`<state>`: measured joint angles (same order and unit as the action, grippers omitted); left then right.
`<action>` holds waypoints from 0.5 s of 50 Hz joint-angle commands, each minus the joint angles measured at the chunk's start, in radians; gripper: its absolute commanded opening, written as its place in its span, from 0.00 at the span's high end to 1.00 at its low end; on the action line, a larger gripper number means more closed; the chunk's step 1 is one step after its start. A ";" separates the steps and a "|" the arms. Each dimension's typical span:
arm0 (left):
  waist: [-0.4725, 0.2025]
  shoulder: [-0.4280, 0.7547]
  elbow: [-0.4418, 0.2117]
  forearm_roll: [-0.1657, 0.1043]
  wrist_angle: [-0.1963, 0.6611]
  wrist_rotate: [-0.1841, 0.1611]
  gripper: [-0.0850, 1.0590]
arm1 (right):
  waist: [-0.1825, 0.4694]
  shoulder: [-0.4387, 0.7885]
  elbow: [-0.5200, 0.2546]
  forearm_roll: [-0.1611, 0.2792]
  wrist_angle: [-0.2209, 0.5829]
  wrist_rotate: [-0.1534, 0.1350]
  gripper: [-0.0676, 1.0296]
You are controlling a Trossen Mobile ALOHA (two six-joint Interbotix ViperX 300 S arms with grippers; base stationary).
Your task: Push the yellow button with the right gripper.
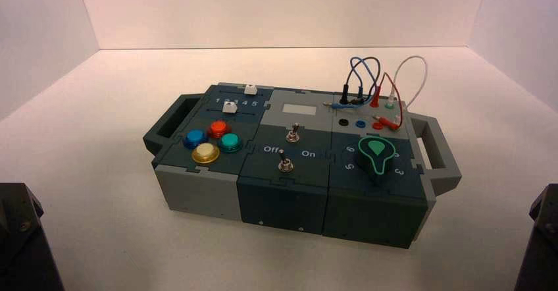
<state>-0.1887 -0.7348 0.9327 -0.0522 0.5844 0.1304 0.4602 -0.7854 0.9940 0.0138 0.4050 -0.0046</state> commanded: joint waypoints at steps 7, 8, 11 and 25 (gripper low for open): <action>-0.084 -0.005 -0.035 -0.026 0.196 -0.005 0.95 | 0.094 0.011 -0.043 0.048 0.041 0.002 0.96; -0.094 -0.003 -0.034 -0.031 0.219 -0.005 0.95 | 0.101 0.012 -0.046 0.051 0.048 0.003 0.96; -0.114 -0.003 -0.035 -0.037 0.270 -0.005 0.95 | 0.121 0.020 -0.051 0.058 0.063 0.003 0.96; -0.173 -0.008 -0.034 -0.043 0.405 -0.020 0.95 | 0.281 0.141 -0.107 0.097 0.135 0.003 0.96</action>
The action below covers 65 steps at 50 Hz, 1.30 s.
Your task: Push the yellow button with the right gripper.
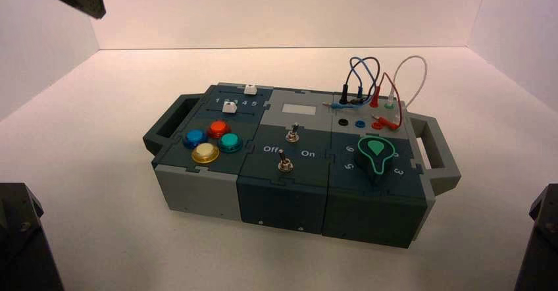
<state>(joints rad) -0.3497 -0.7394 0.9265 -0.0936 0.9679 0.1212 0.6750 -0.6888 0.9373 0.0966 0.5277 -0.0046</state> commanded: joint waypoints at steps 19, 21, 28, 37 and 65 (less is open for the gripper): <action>-0.018 -0.002 -0.032 0.000 0.087 -0.032 0.95 | 0.285 0.331 -0.167 0.061 0.046 0.003 0.96; -0.018 -0.002 -0.032 0.000 0.086 -0.034 0.95 | 0.304 0.364 -0.184 0.064 0.048 0.003 0.96; -0.018 -0.005 -0.032 0.002 0.087 -0.041 0.95 | 0.357 0.462 -0.239 0.084 0.063 0.003 0.96; -0.018 -0.006 -0.031 0.002 0.087 -0.041 0.95 | 0.400 0.589 -0.328 0.091 0.091 0.002 0.96; -0.018 -0.005 -0.034 0.003 0.140 -0.057 0.95 | 0.431 0.816 -0.456 0.097 0.123 -0.003 0.96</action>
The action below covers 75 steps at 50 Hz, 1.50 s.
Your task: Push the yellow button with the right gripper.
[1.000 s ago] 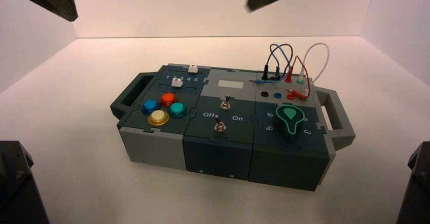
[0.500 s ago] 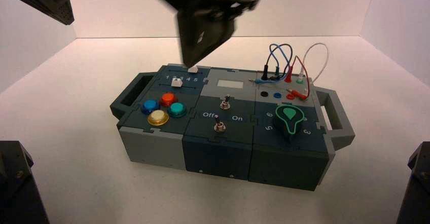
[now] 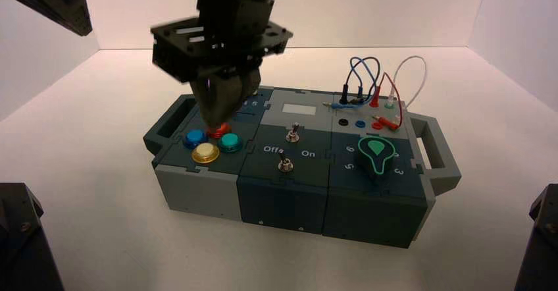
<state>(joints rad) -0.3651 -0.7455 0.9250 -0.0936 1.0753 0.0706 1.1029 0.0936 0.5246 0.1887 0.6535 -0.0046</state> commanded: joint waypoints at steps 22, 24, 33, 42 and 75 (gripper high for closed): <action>-0.003 0.003 -0.034 0.002 0.081 -0.011 0.95 | 0.002 0.133 -0.091 0.006 -0.002 -0.005 0.96; -0.003 0.005 -0.034 0.003 0.081 -0.011 0.95 | 0.002 0.135 -0.091 0.006 -0.003 -0.005 0.96; -0.003 0.006 -0.034 0.003 0.081 -0.011 0.95 | 0.003 0.135 -0.087 0.006 0.000 -0.005 0.96; -0.003 0.008 -0.035 0.003 0.081 -0.011 0.95 | 0.002 0.115 -0.091 0.006 0.006 -0.005 0.96; -0.003 0.005 -0.034 0.005 0.081 -0.011 0.95 | -0.008 0.037 -0.092 -0.018 0.018 0.002 0.96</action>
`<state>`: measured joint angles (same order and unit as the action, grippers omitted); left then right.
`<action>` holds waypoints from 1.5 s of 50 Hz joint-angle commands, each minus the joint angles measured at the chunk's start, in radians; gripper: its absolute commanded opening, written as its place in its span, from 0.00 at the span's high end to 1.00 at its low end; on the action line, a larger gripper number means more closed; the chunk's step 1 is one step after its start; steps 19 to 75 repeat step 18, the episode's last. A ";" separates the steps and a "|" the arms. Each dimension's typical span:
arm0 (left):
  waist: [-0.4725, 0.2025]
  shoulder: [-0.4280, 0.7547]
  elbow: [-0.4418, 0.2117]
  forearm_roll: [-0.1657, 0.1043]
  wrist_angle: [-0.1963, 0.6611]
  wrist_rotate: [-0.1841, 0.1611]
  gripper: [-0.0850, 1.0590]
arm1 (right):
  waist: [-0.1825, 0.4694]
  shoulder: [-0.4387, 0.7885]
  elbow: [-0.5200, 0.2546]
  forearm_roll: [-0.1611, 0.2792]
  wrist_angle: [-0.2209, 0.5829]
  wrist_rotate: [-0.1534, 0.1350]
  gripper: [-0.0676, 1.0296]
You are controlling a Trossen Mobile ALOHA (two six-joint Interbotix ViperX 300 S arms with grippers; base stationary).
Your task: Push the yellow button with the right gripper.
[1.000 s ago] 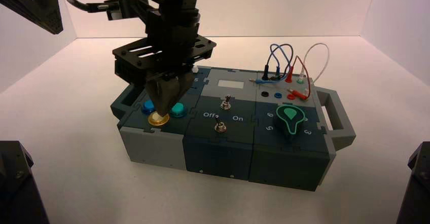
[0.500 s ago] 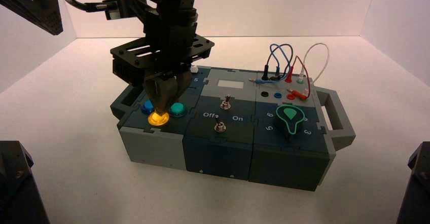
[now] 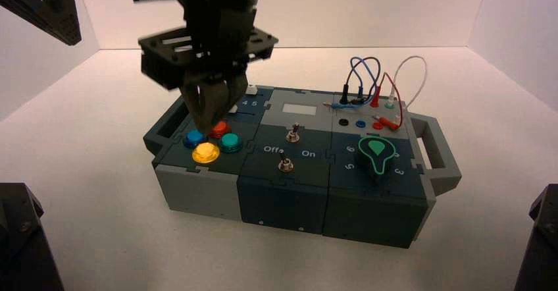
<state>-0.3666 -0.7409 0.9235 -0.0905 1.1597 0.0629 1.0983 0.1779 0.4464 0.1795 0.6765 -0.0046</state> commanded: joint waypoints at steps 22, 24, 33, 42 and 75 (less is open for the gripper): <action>-0.002 -0.028 -0.032 0.002 -0.003 -0.005 0.95 | -0.003 -0.061 0.006 -0.017 -0.026 -0.005 0.96; -0.002 -0.028 -0.032 0.002 -0.003 -0.005 0.95 | -0.003 -0.061 0.006 -0.017 -0.026 -0.005 0.96; -0.002 -0.028 -0.032 0.002 -0.003 -0.005 0.95 | -0.003 -0.061 0.006 -0.017 -0.026 -0.005 0.96; -0.002 -0.028 -0.032 0.002 -0.003 -0.005 0.95 | -0.003 -0.061 0.006 -0.017 -0.026 -0.005 0.96; -0.002 -0.028 -0.032 0.002 -0.003 -0.005 0.95 | -0.003 -0.061 0.006 -0.017 -0.026 -0.005 0.96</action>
